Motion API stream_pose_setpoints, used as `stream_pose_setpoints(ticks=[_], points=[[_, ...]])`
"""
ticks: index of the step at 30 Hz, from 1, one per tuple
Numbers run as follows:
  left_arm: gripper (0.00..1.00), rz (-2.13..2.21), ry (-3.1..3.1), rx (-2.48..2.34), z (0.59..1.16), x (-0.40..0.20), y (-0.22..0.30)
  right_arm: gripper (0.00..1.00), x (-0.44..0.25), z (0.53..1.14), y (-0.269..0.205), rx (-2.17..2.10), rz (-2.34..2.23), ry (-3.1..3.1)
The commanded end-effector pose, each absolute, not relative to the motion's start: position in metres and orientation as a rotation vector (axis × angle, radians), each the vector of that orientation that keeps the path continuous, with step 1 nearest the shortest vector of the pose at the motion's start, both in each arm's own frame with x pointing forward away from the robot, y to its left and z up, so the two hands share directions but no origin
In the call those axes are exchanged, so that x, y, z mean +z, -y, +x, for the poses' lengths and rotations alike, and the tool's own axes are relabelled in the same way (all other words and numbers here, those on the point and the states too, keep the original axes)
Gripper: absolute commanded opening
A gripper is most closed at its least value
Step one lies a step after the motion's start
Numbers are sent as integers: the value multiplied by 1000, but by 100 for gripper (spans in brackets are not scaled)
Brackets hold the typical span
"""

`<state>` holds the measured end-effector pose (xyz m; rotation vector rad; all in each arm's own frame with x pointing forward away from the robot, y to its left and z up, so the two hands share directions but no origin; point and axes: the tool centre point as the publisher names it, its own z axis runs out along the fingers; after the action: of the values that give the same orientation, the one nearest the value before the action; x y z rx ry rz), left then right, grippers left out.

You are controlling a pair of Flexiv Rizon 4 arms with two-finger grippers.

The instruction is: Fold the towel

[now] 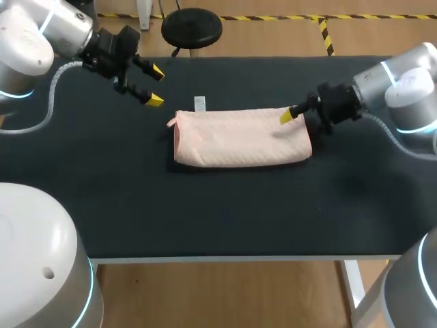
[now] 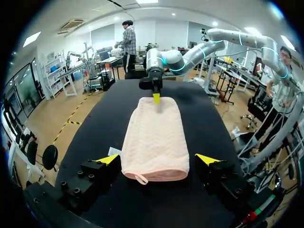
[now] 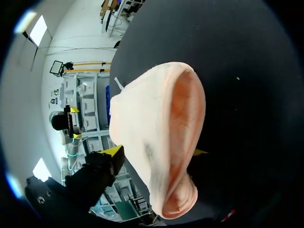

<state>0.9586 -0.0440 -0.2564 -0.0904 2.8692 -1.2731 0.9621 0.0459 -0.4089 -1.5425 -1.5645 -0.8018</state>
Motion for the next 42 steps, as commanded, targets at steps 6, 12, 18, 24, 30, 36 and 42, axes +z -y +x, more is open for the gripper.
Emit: stream_pose_setpoints(ticks=[6,12,18,24,30,36,42], points=[[100,-90,-2865,-1277,958,-258,44,0,-401,960,-51,-792,-1656,1554],[100,-90,-2865,-1277,958,-258,44,0,-385,960,-61,-672,-1787,1725],[100,-90,-2865,-1277,958,-258,44,0,-368,966,-104,-633,-1800,1801],[100,-90,-2865,-1277,958,-258,44,0,-362,976,-167,-621,-1788,1835],[100,-90,-2865,-1277,958,-258,44,0,-370,977,-226,-608,-1776,1813],[100,-90,-2865,-1277,958,-258,44,0,-373,970,-266,-612,-1771,1796],[100,-90,-2865,-1277,958,-258,44,0,-374,959,-287,-602,-1762,1795]])
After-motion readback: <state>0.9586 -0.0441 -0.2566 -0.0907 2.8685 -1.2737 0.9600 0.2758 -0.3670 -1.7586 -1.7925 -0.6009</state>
